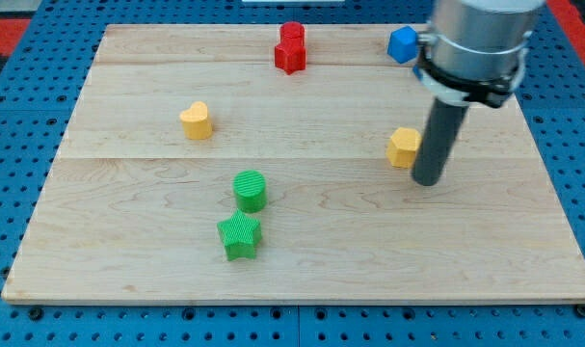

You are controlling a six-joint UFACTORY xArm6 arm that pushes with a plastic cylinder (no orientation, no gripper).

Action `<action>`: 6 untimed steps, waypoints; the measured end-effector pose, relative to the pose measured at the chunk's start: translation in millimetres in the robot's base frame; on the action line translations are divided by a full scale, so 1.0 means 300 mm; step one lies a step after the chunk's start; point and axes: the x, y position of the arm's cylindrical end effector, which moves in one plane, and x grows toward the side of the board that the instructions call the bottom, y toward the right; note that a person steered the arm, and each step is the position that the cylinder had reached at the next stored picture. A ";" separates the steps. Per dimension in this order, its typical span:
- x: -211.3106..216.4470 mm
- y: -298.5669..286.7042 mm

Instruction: Move the yellow hexagon towards center right side of board

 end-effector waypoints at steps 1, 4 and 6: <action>-0.116 -0.039; -0.345 -0.250; -0.177 -0.256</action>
